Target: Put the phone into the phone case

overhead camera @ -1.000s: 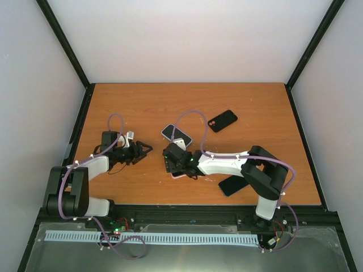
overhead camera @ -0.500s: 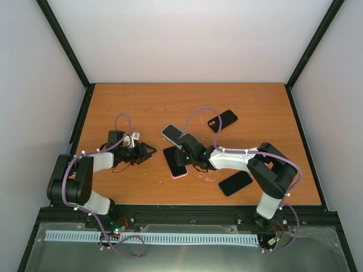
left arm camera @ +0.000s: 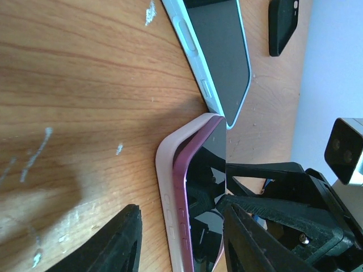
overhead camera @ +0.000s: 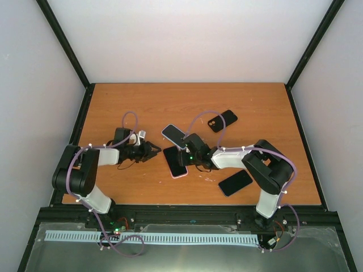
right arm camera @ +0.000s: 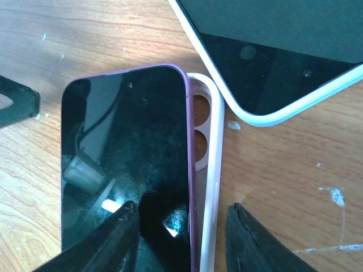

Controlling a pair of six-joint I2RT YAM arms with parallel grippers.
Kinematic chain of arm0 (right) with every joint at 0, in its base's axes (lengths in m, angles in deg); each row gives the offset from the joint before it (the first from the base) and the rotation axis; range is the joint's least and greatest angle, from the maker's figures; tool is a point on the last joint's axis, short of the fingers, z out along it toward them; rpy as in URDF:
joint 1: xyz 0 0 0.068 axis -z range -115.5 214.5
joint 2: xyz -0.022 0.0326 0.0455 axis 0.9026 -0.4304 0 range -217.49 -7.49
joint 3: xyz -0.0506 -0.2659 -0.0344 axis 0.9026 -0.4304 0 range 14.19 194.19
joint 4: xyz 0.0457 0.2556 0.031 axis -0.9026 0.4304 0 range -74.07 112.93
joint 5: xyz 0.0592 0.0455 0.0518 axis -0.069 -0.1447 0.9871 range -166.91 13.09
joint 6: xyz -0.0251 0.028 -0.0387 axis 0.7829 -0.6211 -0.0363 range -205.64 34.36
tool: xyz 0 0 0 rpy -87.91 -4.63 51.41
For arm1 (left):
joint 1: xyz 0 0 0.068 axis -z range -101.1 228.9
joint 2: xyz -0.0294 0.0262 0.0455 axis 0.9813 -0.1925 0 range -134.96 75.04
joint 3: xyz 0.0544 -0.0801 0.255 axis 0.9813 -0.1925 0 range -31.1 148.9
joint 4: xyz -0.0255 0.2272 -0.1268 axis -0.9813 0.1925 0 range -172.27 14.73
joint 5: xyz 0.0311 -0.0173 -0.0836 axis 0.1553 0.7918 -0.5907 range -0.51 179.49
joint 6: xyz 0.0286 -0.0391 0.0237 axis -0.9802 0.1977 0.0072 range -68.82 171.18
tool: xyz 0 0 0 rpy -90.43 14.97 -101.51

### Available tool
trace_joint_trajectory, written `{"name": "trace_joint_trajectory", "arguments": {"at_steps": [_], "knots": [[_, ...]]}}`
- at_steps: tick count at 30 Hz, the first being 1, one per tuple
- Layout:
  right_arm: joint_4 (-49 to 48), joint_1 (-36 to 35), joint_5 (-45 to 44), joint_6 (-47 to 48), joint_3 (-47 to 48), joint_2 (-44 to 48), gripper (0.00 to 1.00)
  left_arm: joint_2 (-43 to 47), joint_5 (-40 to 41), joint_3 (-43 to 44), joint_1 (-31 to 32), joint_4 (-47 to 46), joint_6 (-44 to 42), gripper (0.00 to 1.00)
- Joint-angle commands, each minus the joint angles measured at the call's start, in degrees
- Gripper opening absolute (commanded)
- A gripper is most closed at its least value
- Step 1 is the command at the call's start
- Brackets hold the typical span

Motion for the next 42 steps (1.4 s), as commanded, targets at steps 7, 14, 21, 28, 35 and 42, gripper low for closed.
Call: {"name": "trace_joint_trajectory", "arguments": {"at_steps": [7,14,21,28,35,42], "knots": [[-8.0,0.5,7.0,-3.1,-3.6,-1.7,0.38,-1.7,2.5,2.5,1.3,-2.3,-0.2,0.32],[-12.1,0.4,10.4,-6.2,-5.2,-2.1,0.36,-3.4,2.4,2.6,2.2,-3.4,-0.5,0.30],[-13.9,0.1,11.2,-8.7,-6.9,-1.0,0.35,-4.1,3.0,3.1,4.5,-4.0,-0.2,0.25],[-14.9,-0.3,10.5,-9.8,-7.6,-1.0,0.33,-5.6,2.8,4.1,6.5,-4.2,0.3,0.21],[-15.1,-0.3,9.4,-10.0,-8.2,-1.2,0.31,-5.6,3.0,4.6,7.6,-3.6,0.9,0.18],[-16.5,-0.3,8.1,-11.4,-9.7,-0.5,0.31,-6.9,2.9,4.5,8.4,-1.0,1.5,0.22]]}}
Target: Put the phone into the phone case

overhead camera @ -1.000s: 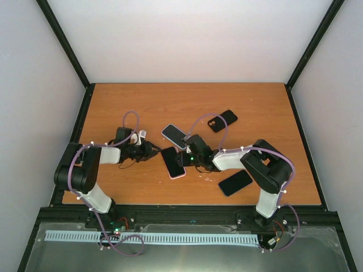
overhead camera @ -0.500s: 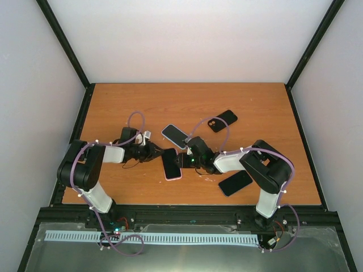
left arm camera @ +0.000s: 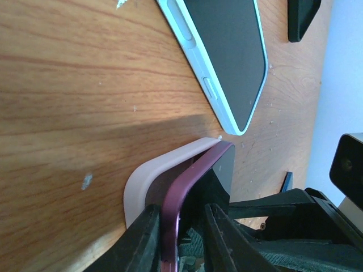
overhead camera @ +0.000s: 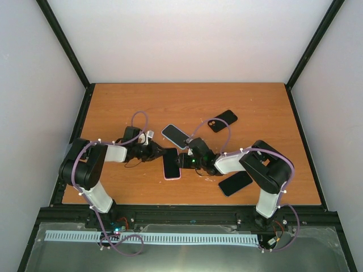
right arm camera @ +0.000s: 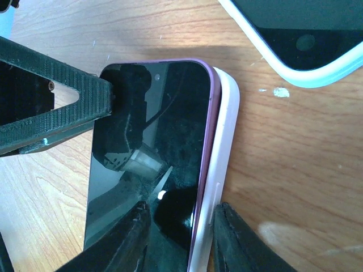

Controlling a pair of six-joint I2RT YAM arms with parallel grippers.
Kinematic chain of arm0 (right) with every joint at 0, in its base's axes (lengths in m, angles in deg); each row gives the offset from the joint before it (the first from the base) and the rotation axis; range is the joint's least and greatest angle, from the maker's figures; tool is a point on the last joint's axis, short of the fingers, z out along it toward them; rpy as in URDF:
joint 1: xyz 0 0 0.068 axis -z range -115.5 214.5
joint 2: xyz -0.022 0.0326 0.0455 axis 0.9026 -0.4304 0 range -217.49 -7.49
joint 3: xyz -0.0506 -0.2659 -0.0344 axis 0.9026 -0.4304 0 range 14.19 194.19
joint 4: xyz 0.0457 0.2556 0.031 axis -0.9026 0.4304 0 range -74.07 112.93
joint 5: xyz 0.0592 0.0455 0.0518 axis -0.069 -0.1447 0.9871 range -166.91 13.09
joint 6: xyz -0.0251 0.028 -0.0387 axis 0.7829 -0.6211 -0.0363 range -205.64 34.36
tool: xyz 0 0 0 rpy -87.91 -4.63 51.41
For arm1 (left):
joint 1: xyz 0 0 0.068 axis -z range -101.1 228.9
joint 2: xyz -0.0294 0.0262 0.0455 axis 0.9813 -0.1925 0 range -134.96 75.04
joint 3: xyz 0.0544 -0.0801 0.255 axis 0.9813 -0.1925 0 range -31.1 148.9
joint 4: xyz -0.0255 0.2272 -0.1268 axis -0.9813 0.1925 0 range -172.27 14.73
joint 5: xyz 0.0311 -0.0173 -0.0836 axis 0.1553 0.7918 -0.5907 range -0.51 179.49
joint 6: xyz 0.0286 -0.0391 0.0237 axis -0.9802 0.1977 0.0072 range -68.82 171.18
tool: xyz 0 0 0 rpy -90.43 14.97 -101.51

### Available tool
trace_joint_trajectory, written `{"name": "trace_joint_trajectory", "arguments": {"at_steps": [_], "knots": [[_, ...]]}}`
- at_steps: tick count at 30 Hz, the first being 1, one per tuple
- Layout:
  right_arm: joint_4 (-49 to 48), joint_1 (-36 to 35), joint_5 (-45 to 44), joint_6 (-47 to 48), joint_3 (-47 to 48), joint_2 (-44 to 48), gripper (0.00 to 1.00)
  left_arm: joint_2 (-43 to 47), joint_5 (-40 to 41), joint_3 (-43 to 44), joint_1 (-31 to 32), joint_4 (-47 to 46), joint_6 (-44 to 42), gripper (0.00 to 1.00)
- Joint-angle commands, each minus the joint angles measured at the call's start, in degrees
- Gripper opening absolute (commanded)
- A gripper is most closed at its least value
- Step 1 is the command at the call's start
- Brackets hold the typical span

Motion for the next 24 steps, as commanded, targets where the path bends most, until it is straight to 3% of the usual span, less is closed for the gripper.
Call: {"name": "trace_joint_trajectory", "arguments": {"at_steps": [1,5,8,14,19,24], "knots": [[0.3,-0.7,-1.3,-1.5,-2.2,0.3,0.31,-0.6,-1.5,1.1,1.5,2.3,0.6,0.25],[-0.9,-0.7,-2.5,-2.9,-4.2,1.5,0.33,3.8,1.3,1.9,1.4,6.8,-0.7,0.31],[-0.8,-0.7,-3.5,-3.2,-5.1,2.5,0.34,6.9,5.0,3.0,1.5,11.3,-2.0,0.41],[-0.6,-0.7,-3.2,-3.1,-5.7,3.1,0.34,9.9,8.4,2.3,1.4,14.0,-2.9,0.48],[-1.6,-0.7,-2.6,-3.6,-6.0,2.8,0.34,9.7,7.5,0.2,1.4,13.1,-2.8,0.47],[-2.1,-0.7,-1.5,-4.1,-5.3,1.7,0.34,9.1,4.1,-2.5,1.4,9.5,-1.8,0.38]]}}
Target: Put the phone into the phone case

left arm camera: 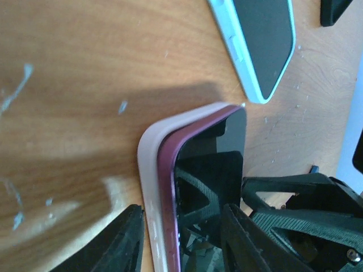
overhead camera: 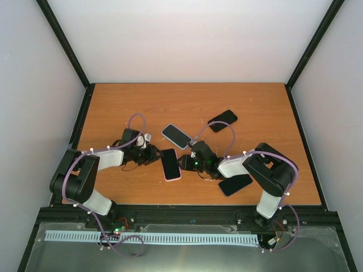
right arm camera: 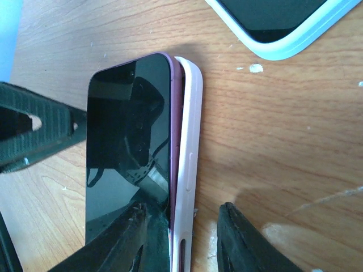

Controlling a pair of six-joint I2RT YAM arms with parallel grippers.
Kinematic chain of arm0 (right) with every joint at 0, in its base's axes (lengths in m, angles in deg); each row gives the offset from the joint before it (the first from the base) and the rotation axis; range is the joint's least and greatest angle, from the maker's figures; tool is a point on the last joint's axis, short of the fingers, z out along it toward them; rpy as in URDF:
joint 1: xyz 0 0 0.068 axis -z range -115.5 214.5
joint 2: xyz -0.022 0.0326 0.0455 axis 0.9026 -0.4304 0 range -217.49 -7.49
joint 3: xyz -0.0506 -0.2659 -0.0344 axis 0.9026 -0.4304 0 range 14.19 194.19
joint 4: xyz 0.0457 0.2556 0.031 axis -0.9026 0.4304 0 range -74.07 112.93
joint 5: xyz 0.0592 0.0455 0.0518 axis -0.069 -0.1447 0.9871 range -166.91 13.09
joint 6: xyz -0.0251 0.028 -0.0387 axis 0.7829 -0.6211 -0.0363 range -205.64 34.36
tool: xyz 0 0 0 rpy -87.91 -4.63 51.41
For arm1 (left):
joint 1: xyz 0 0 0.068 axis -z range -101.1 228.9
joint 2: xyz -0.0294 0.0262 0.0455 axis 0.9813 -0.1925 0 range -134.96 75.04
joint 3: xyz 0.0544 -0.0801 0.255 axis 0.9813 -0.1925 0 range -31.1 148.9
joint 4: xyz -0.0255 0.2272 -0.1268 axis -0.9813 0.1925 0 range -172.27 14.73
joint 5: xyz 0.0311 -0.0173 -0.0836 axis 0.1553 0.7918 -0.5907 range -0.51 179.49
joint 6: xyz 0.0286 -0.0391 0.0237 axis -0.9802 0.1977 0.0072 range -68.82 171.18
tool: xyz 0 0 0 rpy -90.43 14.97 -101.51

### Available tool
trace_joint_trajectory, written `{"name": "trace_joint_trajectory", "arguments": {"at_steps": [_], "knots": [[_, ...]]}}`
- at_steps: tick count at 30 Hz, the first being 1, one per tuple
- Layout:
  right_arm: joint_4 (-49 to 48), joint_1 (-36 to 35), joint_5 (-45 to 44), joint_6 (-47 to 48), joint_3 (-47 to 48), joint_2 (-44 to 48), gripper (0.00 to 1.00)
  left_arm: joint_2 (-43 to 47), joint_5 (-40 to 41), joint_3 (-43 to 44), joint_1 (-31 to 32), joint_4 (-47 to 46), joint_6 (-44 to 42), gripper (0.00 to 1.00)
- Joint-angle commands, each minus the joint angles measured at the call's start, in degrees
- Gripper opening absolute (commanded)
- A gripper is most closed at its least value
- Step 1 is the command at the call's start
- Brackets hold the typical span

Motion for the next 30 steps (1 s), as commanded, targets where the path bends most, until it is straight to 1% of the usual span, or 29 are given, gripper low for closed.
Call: {"name": "trace_joint_trajectory", "arguments": {"at_steps": [1,7,12,18,22,26,30], "knots": [[1.5,-0.3,0.3,-0.8,-0.4,-1.3,0.34,-0.4,-2.9,-1.8,0.4,-2.8,0.1,0.36],[0.8,-0.4,1.8,-1.2,0.6,-2.7,0.35,-1.1,-5.7,-3.5,0.4,-7.0,1.5,0.27],[-0.3,-0.4,3.6,-1.9,1.8,-3.7,0.35,-2.6,-6.4,-3.6,0.4,-7.9,1.6,0.17],[-1.8,-0.4,5.4,-3.5,3.8,-5.2,0.35,-3.6,-7.4,-3.8,0.5,-8.6,1.8,0.09],[-6.6,-0.3,7.1,-5.7,3.1,-5.7,0.35,-3.6,-7.3,-3.9,0.4,-8.5,1.8,0.09],[-9.2,-0.3,7.8,-6.6,2.3,-4.4,0.35,-3.2,-7.0,-4.6,0.4,-8.8,2.0,0.19],[-10.0,-0.2,8.2,-6.4,1.5,-2.3,0.36,-2.7,-6.9,-4.2,0.4,-7.8,1.4,0.21]]}}
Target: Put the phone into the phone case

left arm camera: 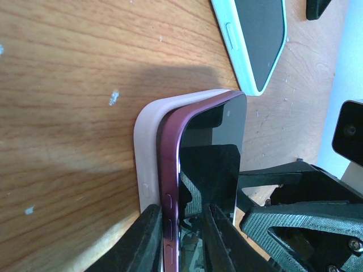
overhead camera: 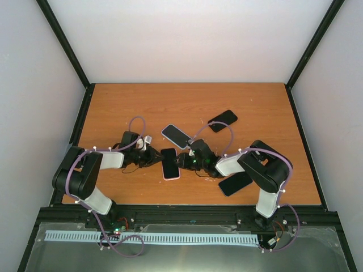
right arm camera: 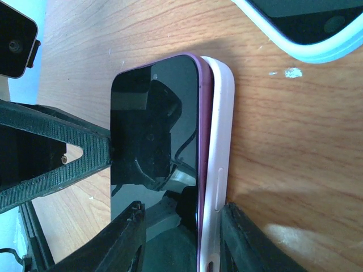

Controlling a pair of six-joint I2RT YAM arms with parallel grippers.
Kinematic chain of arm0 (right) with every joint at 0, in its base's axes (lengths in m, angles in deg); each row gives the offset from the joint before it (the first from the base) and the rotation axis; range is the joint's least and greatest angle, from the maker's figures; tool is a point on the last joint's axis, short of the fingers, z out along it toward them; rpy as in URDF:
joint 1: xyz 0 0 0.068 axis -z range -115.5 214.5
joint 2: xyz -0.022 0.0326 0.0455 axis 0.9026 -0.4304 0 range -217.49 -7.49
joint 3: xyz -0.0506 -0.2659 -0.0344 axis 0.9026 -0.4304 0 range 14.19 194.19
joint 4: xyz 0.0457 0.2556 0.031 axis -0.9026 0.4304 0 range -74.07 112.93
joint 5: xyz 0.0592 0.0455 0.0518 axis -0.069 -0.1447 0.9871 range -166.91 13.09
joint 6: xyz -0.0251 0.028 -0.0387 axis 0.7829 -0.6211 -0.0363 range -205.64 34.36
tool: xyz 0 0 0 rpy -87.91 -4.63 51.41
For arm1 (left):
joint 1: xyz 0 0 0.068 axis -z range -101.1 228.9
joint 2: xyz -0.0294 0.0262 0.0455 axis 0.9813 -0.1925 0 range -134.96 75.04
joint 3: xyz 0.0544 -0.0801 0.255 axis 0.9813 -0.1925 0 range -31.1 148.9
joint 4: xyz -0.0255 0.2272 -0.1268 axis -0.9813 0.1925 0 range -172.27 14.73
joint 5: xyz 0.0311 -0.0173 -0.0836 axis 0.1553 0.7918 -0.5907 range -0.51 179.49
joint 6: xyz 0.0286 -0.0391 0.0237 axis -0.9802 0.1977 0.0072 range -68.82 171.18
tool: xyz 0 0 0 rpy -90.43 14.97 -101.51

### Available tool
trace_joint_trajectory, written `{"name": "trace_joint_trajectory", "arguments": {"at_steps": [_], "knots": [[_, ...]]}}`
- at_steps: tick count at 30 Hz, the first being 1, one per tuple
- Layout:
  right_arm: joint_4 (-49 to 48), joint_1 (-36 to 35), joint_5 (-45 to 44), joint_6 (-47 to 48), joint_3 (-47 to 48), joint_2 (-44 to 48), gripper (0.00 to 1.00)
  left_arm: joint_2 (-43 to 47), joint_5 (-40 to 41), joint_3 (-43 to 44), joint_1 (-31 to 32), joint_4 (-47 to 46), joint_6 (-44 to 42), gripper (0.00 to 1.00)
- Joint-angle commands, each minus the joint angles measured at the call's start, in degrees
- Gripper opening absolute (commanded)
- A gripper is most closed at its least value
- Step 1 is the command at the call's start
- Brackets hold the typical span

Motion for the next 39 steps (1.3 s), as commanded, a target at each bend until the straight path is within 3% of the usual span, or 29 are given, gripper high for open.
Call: {"name": "trace_joint_trajectory", "arguments": {"at_steps": [1,6,10,17,28,39], "knots": [[-6.0,-0.7,3.4,-1.0,-1.0,1.6,0.36,0.2,-1.5,0.2,0.9,0.9,-0.9,0.21],[-8.1,-0.8,4.7,-1.9,-1.7,2.2,0.36,0.7,-0.3,0.5,0.9,1.9,-1.4,0.34],[-11.8,-0.9,4.8,-3.6,-3.8,2.6,0.36,1.6,0.3,0.5,0.9,2.7,-1.6,0.32],[-14.9,-0.9,5.2,-5.0,-4.1,3.2,0.36,2.3,-0.5,-0.7,0.9,1.9,-0.6,0.21],[-18.4,-0.9,6.1,-6.6,-4.5,3.4,0.38,2.8,-3.3,-2.6,0.9,-1.7,2.5,0.29],[-21.2,-1.0,9.3,-8.2,-3.9,-0.2,0.41,3.3,-3.3,-3.1,0.9,-2.7,3.2,0.30]]}}
